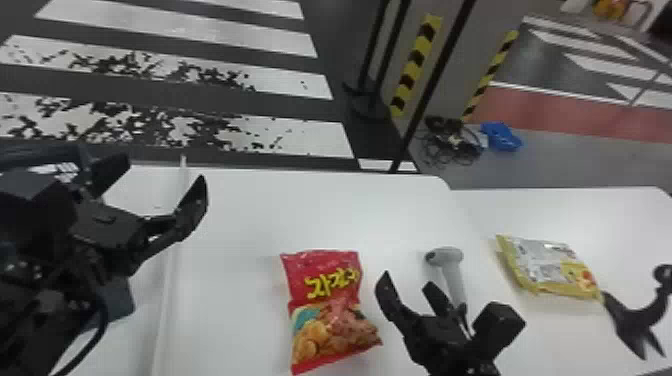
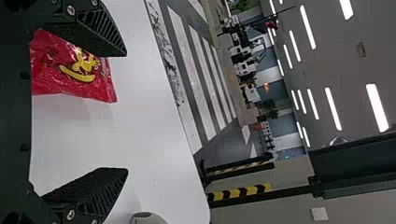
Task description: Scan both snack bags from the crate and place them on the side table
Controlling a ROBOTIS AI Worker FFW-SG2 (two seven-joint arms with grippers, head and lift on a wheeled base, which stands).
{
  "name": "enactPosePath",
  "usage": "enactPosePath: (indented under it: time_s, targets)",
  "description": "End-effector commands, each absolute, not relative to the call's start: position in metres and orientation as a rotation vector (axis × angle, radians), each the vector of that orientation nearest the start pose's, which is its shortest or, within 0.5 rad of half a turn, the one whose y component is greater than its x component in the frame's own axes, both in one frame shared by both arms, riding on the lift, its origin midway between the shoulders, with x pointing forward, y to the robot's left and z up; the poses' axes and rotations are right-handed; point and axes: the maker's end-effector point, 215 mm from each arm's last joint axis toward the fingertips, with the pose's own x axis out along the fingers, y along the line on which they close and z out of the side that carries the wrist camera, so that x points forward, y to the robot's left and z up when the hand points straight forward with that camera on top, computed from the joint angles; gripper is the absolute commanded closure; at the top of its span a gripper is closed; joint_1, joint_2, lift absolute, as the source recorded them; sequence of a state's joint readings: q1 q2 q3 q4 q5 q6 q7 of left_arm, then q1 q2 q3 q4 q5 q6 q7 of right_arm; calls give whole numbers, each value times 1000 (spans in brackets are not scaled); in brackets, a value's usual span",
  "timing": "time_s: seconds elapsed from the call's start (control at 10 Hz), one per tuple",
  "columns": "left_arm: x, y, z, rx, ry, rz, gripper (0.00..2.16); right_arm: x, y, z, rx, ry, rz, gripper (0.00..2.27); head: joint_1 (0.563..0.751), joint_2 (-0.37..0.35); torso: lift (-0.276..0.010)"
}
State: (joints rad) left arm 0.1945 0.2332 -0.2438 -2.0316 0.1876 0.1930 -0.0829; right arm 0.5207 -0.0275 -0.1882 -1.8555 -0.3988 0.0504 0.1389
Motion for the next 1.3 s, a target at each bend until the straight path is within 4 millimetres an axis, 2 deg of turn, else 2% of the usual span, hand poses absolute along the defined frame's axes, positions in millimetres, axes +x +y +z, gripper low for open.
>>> enactPosePath:
  time_s: [0.0, 0.1, 0.3, 0.5, 0.8, 1.2]
  targets:
    - [497, 126, -270, -7, -80, -385, 66, 407, -300, -461, 372, 310, -40, 117, 695, -261, -95]
    - [488, 141, -269, -12, -105, -368, 66, 406, -296, -461, 428, 335, -12, 117, 695, -230, -95]
    - [472, 165, -280, -26, -91, -333, 70, 390, -276, -478, 554, 460, 58, 120, 695, -190, -95]
    - [461, 177, -290, -50, -76, -318, 73, 359, -260, -500, 650, 631, 102, 120, 695, -143, -95]
    - [459, 175, -296, -61, -64, -326, 76, 341, -255, -507, 706, 720, 132, 120, 695, -113, -95]
    - [458, 171, -304, -74, -49, -335, 80, 349, -245, -506, 724, 729, 164, 120, 695, -112, -95]
